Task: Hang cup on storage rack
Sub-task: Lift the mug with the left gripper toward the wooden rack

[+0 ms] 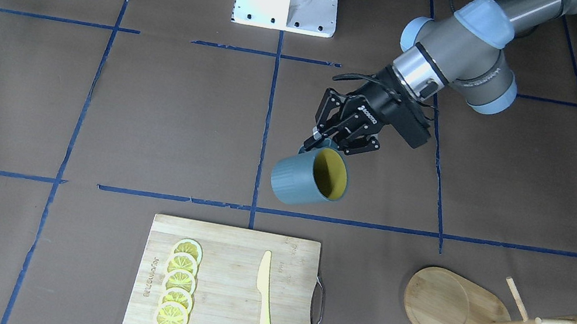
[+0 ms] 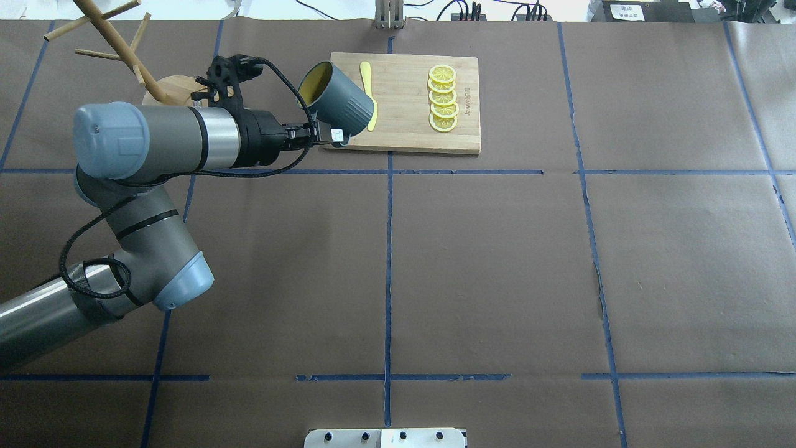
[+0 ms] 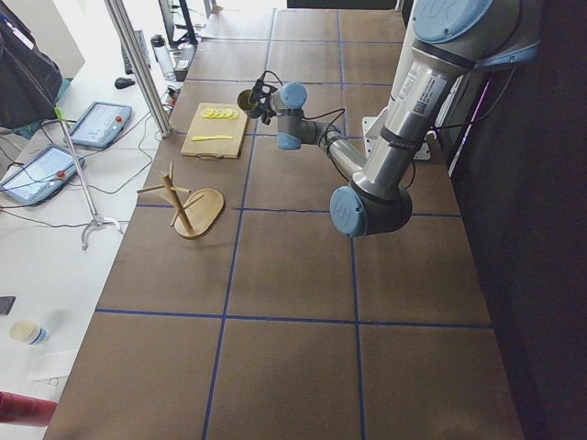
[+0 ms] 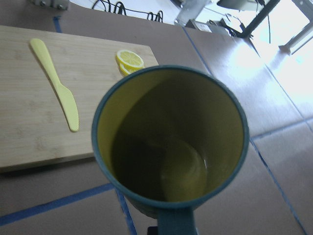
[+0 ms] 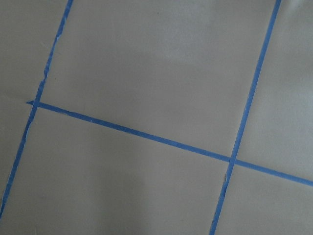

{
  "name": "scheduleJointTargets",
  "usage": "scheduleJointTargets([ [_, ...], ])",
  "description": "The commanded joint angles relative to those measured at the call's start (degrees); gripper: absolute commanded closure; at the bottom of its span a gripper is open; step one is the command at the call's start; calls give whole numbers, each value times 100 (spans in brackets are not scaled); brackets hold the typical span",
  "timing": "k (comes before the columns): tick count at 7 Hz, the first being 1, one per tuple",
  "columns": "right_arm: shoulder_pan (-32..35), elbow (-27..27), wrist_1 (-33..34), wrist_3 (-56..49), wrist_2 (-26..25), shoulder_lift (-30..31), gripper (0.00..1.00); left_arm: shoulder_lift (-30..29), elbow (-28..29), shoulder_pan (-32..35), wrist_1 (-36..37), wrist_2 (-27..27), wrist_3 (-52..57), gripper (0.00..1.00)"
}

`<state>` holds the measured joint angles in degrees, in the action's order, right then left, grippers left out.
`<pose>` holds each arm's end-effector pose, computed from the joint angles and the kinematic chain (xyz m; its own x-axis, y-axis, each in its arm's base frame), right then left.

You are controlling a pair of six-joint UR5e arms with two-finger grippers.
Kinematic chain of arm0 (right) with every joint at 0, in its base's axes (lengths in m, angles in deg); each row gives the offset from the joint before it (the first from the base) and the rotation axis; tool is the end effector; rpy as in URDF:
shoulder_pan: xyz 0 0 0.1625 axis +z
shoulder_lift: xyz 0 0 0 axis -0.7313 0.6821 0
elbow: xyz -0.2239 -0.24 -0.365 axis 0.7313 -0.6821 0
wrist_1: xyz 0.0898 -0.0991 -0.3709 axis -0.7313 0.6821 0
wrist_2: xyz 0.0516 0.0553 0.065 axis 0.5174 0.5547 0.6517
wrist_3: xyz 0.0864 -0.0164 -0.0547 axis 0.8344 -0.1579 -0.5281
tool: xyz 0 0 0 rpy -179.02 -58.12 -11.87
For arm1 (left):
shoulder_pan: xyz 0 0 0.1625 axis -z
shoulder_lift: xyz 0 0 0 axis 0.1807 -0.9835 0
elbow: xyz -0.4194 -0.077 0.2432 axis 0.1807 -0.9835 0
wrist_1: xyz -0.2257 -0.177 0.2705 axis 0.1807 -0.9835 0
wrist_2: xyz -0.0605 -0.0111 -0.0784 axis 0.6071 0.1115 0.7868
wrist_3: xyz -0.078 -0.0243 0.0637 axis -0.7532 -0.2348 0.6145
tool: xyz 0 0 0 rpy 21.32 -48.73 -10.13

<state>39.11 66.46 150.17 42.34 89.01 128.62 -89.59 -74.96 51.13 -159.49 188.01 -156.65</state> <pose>0.0268 -0.5262 0.5438 0.7073 -0.2705 0.6531 0.1567 0.9609 0.2283 0.4244 -0.5093 0.2943 0.0509 0.1771 -0.9829 0.4563 0.8713 0.1806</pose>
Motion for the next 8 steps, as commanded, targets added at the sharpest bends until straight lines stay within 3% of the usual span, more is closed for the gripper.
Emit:
scheduleJointTargets([
  [1,161,-16,-11,-127,266,318,0,99,5,444,-265,0,-1320,100],
  [4,179,71,-28,-100,266,344,0,100,145,761,-1212,-44,-3253,100],
  [5,179,54,-28,-91,248,335,0,100,424,893,-1946,-88,-4033,100],
  [6,179,63,-37,-91,248,327,0,91,775,903,-2684,-645,-4711,100],
  [7,179,63,-37,-91,248,318,0,100,1031,912,-3144,-833,-5022,100],
  [8,179,71,-37,-91,248,283,0,117,1199,912,-3636,-1540,-5425,100],
])
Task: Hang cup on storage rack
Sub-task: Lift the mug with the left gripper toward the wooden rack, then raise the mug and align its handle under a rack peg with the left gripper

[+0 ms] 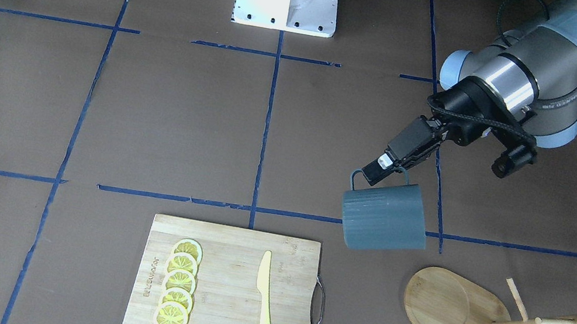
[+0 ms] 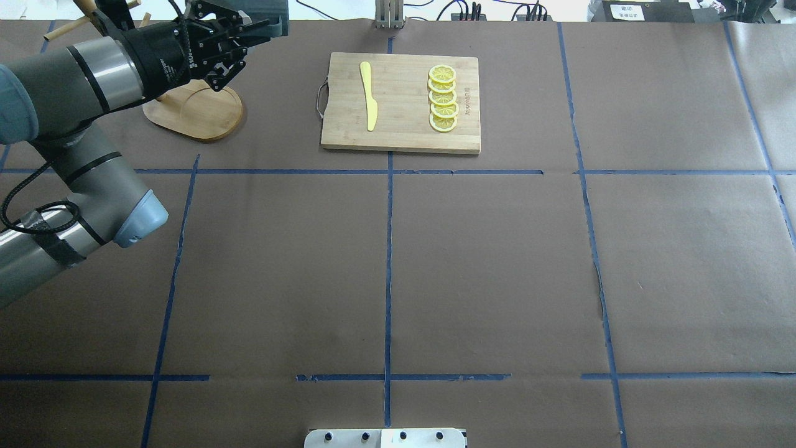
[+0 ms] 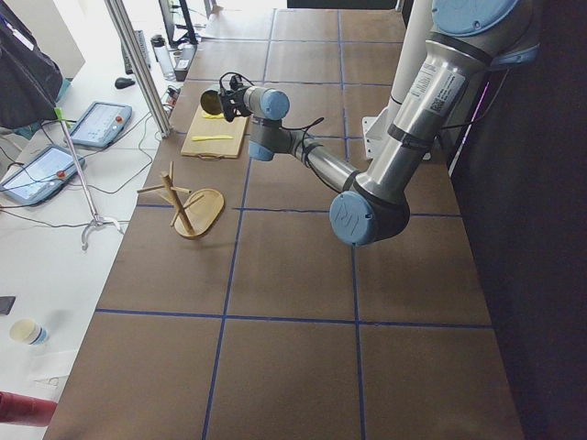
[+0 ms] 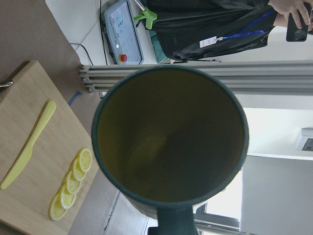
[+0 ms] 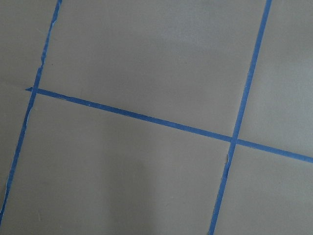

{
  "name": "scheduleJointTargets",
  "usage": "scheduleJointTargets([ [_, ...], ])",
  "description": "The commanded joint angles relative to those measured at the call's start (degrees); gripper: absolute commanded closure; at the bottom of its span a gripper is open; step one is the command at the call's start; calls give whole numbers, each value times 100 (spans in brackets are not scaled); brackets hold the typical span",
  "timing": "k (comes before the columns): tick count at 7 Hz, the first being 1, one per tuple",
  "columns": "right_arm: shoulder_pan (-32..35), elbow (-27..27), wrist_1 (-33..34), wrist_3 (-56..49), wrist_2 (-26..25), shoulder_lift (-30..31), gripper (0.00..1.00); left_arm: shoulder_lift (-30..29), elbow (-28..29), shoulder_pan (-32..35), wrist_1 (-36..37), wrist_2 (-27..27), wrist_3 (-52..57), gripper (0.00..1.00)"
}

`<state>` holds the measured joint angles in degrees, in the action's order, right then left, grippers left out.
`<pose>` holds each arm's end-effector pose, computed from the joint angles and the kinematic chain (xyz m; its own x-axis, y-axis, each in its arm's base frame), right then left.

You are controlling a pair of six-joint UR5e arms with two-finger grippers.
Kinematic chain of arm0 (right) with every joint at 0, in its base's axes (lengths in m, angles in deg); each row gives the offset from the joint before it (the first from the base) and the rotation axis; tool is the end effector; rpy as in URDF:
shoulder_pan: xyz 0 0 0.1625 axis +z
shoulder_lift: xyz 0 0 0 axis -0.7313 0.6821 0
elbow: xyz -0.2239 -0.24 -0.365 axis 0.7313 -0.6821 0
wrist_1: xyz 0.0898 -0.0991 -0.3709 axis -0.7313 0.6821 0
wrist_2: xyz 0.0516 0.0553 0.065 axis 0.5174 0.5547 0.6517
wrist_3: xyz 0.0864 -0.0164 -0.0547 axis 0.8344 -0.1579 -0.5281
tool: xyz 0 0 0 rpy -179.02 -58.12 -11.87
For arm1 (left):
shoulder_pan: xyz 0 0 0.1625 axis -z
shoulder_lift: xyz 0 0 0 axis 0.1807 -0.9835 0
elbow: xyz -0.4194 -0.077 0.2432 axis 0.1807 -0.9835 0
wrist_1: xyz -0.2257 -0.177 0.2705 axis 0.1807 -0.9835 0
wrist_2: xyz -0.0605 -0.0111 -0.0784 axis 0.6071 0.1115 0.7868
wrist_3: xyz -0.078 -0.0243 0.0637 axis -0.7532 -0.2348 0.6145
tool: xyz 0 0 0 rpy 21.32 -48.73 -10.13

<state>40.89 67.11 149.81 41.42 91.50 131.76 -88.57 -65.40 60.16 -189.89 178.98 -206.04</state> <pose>0.0407 -0.5024 0.5630 0.6840 -0.2418 0.6882 0.1343 0.9691 0.2070 0.3166 -0.5678 0.3322 -0.6410 -0.2239 -0.7341 0.3980 0.7209 -0.5673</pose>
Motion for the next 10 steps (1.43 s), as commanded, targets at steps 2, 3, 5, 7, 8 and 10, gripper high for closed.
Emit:
scheduleJointTargets([
  [2,1,24,-1,-8,-1,-48,0,102,577,8,-1363,-1203,-823,100],
  [3,1,24,-1,-8,-1,-57,0,190,760,-1,-1705,-1416,-832,100],
  [5,1,59,-10,-8,-9,-66,0,164,1550,-62,-2583,-1827,-824,100],
  [7,1,112,-1,-8,-18,-57,0,173,1615,-123,-2605,-1910,-824,100],
  [8,1,112,-1,-8,-18,-57,0,164,1667,-132,-2596,-1988,-832,100],
  [10,1,130,-1,-8,-18,-48,0,-20,2036,-159,-2596,-2007,-841,100],
])
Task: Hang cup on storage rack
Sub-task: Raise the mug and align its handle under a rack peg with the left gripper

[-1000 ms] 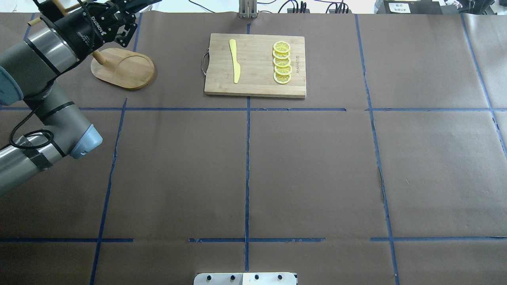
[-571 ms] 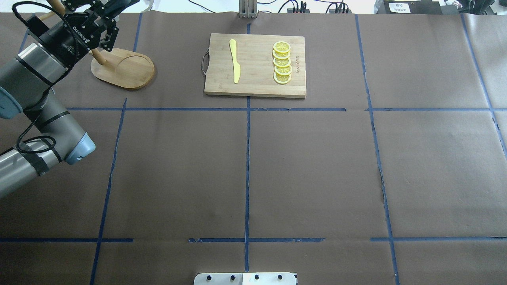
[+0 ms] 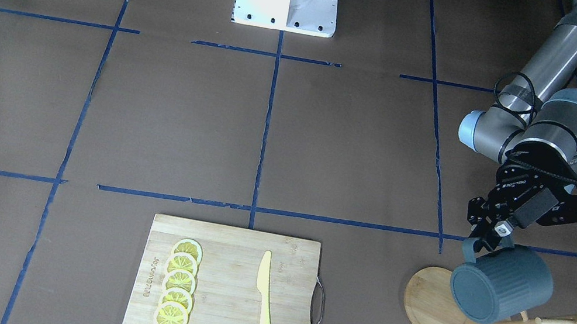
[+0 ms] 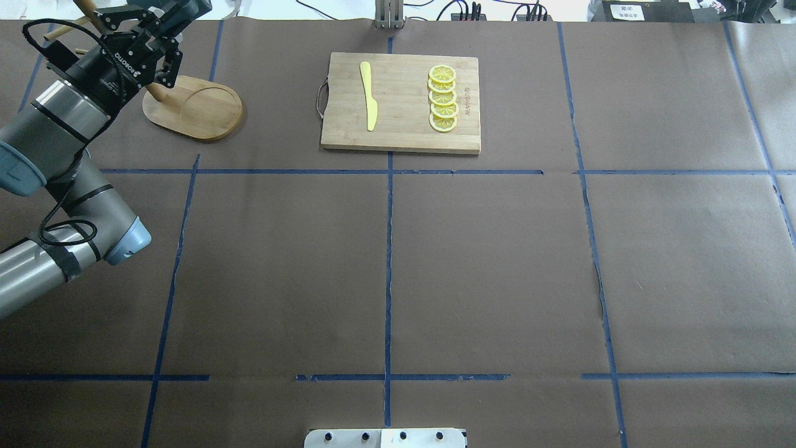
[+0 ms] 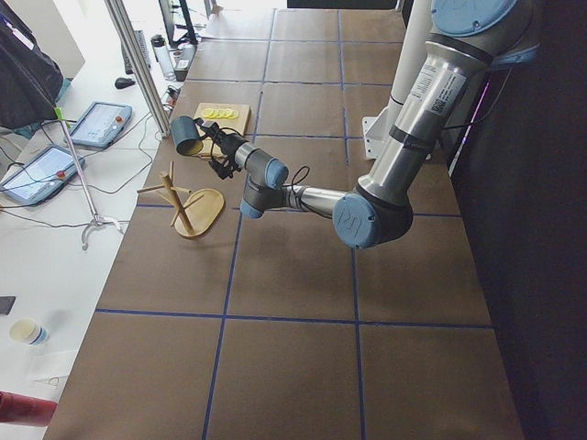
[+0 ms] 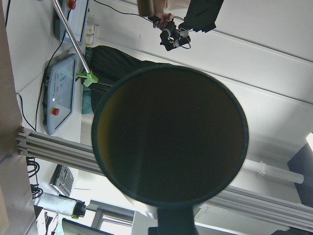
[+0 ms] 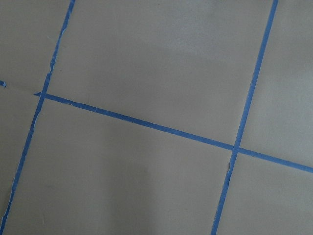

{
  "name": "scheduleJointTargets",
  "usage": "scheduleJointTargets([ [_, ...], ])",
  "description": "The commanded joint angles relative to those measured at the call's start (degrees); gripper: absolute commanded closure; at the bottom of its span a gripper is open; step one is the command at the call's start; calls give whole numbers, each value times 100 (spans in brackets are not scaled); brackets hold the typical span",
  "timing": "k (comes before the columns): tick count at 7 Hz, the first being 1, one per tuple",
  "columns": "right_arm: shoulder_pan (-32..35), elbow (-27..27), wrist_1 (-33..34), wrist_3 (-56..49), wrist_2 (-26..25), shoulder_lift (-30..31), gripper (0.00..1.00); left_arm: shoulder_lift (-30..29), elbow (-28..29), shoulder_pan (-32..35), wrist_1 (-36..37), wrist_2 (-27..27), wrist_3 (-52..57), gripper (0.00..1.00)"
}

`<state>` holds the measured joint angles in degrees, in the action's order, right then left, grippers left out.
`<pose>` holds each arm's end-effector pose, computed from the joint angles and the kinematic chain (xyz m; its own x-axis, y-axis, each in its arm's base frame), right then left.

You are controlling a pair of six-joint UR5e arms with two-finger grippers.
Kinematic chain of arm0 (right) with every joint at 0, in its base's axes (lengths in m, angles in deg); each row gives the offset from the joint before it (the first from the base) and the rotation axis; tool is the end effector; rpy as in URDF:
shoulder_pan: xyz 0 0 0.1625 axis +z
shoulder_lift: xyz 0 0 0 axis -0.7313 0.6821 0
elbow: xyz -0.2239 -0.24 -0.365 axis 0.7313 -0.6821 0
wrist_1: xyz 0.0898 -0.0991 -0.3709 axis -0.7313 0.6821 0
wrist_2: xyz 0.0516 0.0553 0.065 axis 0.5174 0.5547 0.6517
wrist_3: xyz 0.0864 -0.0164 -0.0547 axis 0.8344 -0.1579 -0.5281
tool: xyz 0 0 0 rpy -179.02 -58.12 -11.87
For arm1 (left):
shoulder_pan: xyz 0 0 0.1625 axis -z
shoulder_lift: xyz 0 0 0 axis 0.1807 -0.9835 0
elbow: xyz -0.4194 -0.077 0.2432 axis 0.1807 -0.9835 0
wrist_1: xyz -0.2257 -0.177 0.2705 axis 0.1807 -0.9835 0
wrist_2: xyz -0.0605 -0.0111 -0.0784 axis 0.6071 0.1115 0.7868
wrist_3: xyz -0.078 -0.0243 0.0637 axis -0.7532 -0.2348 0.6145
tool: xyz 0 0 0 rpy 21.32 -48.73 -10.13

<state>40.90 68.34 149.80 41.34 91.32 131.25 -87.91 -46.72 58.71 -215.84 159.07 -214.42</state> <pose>0.0410 -0.5040 0.5492 0.6853 -0.2637 0.6788 0.1352 0.9620 0.2373 0.3046 -0.5837 0.4530 -0.8627 -0.1059 -0.4945 0.3514 0.5776 -0.7368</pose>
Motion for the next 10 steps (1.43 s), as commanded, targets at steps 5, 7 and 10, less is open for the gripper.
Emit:
scheduleJointTargets([
  [5,0,7,0,-9,-9,38,0,-174,476,100,-10,-24,-4,100],
  [7,0,7,0,0,-9,47,0,-174,537,170,-10,-24,-13,100],
  [10,0,7,0,0,-9,47,0,-314,686,171,7,-33,-4,100],
])
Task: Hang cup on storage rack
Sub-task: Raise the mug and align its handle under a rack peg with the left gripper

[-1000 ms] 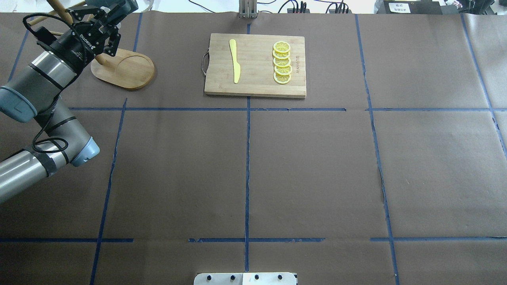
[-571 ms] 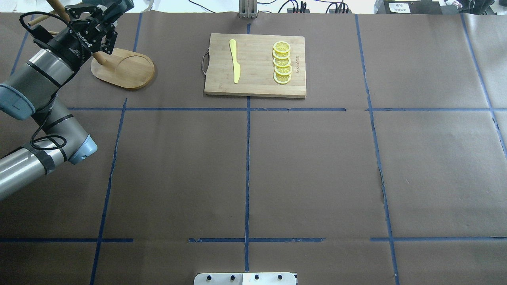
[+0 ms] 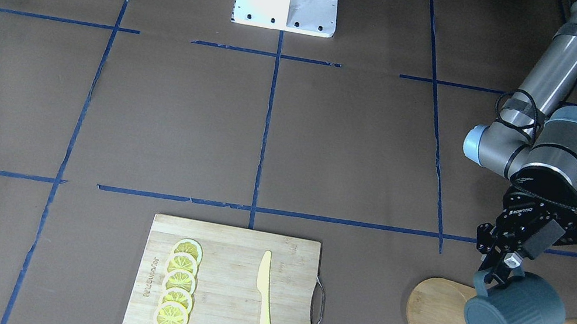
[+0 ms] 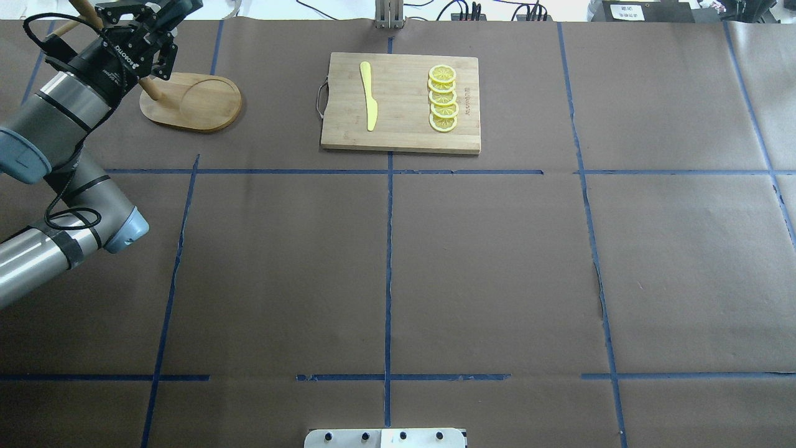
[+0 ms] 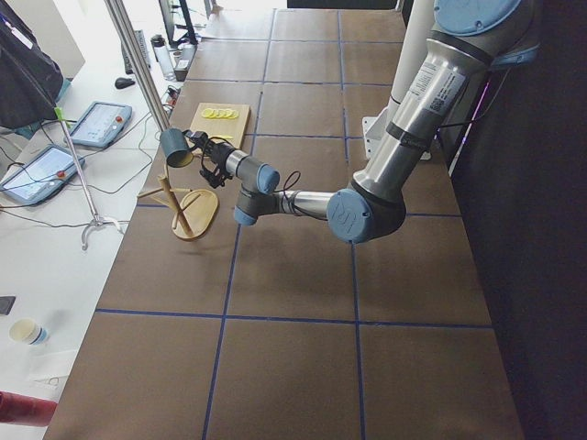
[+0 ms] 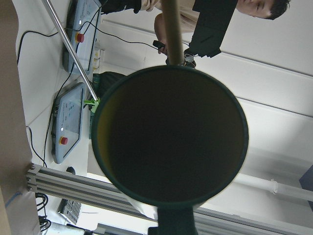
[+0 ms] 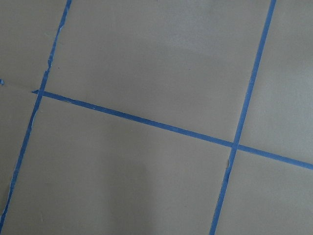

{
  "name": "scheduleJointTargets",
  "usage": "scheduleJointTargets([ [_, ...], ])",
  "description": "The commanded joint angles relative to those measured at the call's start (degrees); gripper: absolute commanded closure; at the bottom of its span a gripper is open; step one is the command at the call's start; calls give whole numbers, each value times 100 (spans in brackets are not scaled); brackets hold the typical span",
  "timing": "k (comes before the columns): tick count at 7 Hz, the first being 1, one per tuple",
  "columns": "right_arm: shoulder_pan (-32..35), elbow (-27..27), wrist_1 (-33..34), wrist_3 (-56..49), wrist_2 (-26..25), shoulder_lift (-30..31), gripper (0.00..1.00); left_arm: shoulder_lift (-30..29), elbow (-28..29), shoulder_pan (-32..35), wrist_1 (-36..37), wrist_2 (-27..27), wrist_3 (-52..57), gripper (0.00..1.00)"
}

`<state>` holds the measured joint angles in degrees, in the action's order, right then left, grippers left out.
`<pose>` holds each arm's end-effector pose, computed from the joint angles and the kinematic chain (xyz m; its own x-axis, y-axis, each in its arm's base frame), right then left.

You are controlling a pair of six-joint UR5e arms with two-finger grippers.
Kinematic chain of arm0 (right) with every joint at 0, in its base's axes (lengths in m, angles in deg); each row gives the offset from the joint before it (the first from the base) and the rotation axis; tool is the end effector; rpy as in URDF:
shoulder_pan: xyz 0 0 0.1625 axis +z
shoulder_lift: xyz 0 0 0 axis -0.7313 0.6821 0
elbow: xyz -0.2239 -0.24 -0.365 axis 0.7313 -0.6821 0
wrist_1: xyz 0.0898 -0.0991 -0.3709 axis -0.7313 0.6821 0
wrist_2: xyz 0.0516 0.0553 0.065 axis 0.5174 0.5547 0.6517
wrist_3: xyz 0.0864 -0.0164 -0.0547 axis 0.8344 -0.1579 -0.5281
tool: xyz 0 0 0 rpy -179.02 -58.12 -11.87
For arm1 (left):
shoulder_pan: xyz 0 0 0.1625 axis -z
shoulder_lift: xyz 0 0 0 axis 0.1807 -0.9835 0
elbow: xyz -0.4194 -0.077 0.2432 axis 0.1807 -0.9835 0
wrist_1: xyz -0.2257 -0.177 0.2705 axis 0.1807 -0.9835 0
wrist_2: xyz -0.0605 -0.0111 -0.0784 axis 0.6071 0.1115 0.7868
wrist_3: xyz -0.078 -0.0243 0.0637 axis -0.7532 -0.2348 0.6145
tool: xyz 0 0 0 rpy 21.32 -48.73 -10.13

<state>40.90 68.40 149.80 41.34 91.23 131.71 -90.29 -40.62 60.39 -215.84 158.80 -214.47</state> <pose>0.0412 -0.5008 0.5529 0.6866 -0.2589 0.6794 0.1354 0.9636 0.2304 0.3038 -0.6128 0.4702 -0.8458 -0.1034 -0.5235 0.3996 0.5273 -0.7498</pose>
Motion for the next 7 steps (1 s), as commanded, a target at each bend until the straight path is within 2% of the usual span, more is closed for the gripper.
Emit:
scheduleJointTargets([
  [1,0,-9,0,-9,0,1,0,-224,234,3,16,-41,1,100],
  [7,0,0,0,0,0,-17,0,-252,402,179,25,-24,1,100],
])
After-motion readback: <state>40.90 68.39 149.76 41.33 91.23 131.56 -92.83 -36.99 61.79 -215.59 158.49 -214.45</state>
